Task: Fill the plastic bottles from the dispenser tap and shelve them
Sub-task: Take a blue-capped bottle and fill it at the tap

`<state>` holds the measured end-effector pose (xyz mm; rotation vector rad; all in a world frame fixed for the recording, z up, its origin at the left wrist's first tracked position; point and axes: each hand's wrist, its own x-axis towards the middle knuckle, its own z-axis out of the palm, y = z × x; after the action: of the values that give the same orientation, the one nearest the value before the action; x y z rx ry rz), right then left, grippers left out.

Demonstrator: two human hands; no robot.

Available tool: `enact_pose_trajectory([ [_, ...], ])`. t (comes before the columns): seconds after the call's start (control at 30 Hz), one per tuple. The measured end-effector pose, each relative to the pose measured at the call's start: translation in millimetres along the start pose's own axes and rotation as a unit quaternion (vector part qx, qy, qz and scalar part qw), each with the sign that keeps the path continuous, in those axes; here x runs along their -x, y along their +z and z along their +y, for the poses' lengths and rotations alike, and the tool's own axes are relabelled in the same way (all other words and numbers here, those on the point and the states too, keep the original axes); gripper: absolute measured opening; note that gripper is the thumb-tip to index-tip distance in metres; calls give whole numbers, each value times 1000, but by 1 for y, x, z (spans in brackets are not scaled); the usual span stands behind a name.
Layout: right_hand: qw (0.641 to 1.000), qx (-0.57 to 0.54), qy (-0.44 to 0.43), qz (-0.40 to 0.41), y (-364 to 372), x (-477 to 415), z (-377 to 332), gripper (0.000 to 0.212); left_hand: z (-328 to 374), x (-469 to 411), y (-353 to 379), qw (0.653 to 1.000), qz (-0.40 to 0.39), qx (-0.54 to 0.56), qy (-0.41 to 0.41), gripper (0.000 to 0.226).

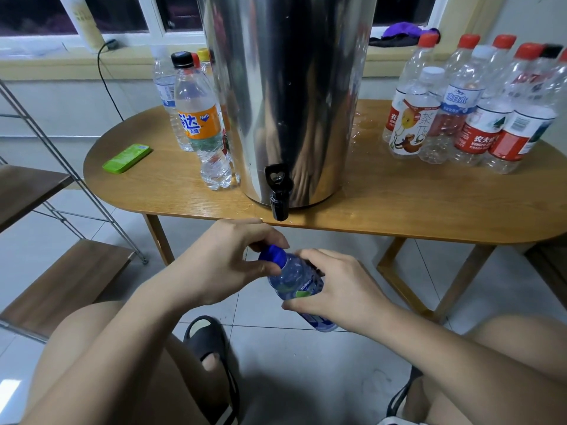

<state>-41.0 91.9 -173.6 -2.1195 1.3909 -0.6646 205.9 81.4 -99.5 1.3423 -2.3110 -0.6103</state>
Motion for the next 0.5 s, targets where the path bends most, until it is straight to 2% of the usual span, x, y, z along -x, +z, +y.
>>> enact_pose_trajectory([
  [0.1,1000,-28,1,3,-4,1,-3,73,0,1,1,999,26,45,5,37],
  [0.2,998,-53,7,18,-11,-2,-6,69,0,1,3,991,76,105,10,49],
  [0.33,995,-96,10,26,-20,-3,-11,68,-10,10,10,978,92,185,-7,60],
  [0.5,991,-130,13,32,-23,-3,-14,68,-25,32,38,986,54,147,-66,72],
])
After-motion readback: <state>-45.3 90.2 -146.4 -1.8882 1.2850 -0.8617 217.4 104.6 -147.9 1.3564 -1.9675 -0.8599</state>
